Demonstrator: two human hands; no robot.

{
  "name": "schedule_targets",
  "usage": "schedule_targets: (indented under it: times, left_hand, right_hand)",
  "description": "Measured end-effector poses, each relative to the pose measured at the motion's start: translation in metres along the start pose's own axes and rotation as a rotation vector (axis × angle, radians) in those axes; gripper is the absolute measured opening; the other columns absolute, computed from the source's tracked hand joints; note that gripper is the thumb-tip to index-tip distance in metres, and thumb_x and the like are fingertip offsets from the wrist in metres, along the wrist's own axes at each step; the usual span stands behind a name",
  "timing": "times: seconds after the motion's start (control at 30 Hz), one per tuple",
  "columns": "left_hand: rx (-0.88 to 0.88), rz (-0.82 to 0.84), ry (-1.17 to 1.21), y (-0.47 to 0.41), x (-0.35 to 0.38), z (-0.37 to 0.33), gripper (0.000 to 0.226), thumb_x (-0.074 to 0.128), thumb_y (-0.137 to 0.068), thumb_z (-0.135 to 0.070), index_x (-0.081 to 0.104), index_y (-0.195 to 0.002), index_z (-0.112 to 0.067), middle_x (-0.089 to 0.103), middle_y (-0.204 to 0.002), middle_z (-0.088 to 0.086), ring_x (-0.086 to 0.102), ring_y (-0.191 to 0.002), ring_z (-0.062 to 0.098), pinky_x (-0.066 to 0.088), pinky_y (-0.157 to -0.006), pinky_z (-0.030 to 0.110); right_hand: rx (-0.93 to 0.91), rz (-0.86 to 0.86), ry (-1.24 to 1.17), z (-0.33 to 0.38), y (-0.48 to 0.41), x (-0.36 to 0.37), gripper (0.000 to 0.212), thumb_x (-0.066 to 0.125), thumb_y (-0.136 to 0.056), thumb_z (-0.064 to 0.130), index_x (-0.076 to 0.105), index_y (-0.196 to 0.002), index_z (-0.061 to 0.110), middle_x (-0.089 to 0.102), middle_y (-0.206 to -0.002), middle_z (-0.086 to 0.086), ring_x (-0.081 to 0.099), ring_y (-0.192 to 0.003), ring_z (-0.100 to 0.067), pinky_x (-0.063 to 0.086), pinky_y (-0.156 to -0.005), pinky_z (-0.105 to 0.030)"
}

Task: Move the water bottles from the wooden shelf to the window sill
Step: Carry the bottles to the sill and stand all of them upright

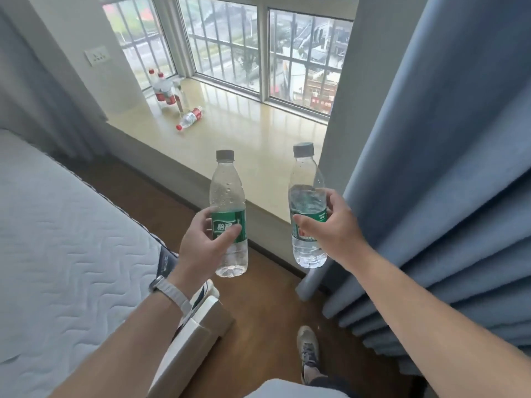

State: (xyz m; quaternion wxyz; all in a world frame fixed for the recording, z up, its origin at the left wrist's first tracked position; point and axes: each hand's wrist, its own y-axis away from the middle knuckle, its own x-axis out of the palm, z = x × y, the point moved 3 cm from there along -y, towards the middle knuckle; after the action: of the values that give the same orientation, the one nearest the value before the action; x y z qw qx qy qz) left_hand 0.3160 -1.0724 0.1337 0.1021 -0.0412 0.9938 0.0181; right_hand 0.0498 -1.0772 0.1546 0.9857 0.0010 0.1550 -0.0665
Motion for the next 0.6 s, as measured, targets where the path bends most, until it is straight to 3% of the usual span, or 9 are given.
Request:
schedule_targets:
  times: [0.1,0.33,0.53,0.6]
  left_hand:
    - [-0.012,-0.088,-0.064,-0.023,0.01,-0.009,0.05,0.076,-0.069,-0.051,0.058,-0.115,-0.042,0.071,-0.097,-0.021,0.072,-0.084,0.006,0.059,-0.064,0.024]
    - [-0.011,-0.211,-0.153,-0.051,0.032,-0.017,0.044,0.076,-0.074,-0.046,0.054,-0.113,-0.046,0.069,-0.1,-0.027,0.07,-0.087,0.0,0.054,-0.064,0.014]
    - [-0.04,-0.317,-0.269,-0.065,0.017,-0.02,0.041,0.075,-0.079,-0.041,0.055,-0.115,-0.042,0.069,-0.093,-0.028,0.066,-0.084,-0.004,0.048,-0.06,0.007]
    - [-0.044,-0.356,-0.271,-0.072,0.01,-0.021,0.04,0.074,-0.078,-0.043,0.055,-0.113,-0.045,0.068,-0.092,-0.029,0.065,-0.084,-0.006,0.048,-0.06,0.007]
  right_hand:
    - [-0.011,0.075,-0.037,-0.001,-0.041,-0.003,0.044,0.078,-0.065,0.046,0.053,-0.1,0.058,0.07,-0.092,0.023,0.07,-0.082,-0.003,0.059,-0.07,-0.031]
    - [0.007,0.254,-0.137,-0.009,-0.114,-0.003,0.046,0.079,-0.066,0.035,0.056,-0.105,0.041,0.072,-0.092,0.016,0.071,-0.084,-0.008,0.061,-0.077,-0.041]
    - [-0.032,0.303,-0.14,0.0,-0.153,0.01,0.048,0.078,-0.062,0.042,0.057,-0.104,0.044,0.071,-0.091,0.022,0.071,-0.081,-0.002,0.057,-0.068,-0.026]
    - [-0.031,0.342,-0.143,0.004,-0.167,0.019,0.05,0.079,-0.061,0.041,0.057,-0.106,0.043,0.071,-0.092,0.022,0.071,-0.082,-0.002,0.058,-0.067,-0.027]
